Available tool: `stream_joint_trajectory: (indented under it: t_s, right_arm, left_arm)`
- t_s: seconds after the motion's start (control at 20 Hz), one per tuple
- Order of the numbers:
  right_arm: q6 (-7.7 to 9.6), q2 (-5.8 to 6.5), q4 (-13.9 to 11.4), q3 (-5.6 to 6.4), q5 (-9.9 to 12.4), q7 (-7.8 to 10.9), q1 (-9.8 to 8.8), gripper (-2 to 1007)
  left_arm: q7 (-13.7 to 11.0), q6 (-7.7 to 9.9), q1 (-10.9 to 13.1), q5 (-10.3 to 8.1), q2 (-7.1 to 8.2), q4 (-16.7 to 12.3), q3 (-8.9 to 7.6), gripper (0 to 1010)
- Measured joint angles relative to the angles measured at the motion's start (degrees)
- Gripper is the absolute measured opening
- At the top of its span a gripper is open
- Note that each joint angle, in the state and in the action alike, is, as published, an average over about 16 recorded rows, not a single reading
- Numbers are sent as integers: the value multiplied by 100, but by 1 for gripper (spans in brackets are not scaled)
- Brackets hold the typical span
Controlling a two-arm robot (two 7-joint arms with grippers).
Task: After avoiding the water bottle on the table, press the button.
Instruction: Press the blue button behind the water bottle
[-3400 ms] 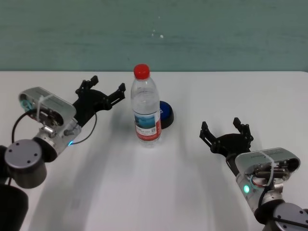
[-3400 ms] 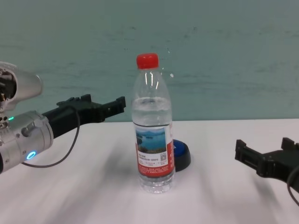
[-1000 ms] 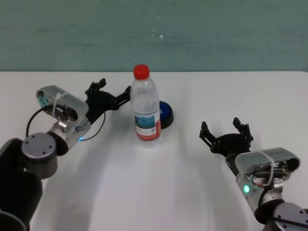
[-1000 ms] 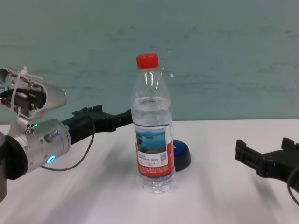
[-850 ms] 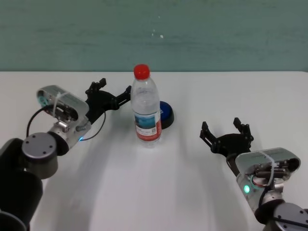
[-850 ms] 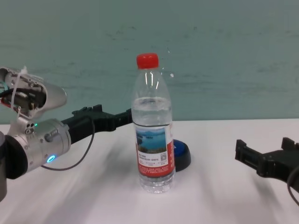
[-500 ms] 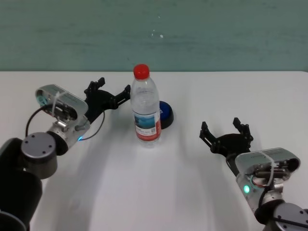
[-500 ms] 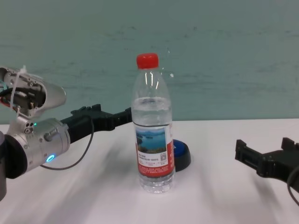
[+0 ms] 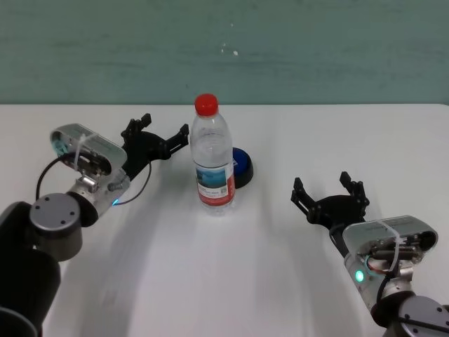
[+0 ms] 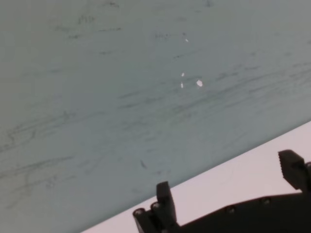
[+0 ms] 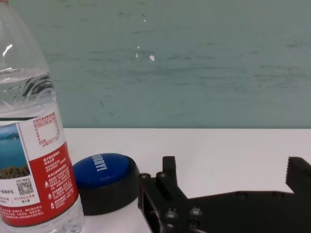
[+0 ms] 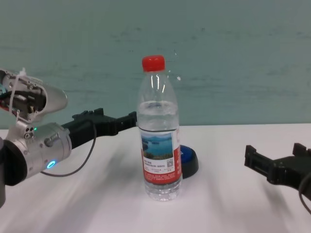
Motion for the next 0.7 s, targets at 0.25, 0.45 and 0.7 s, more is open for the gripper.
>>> stream_joint_trajectory:
  t_s: [0.25,0.45,0.7]
  right_arm:
    - [0,0,0,0,0,0,0,1004]
    - [0,0,0,0,0,0,0,1004]
    - [0,0,0,0,0,0,0,1004]
  left_arm:
    - [60,-6,-29,-6,6,69,-76,1010]
    - [116,-10,-41,-19,23,115,-160,1010]
    - [174,2,-23,-43,60,122,-278,1010]
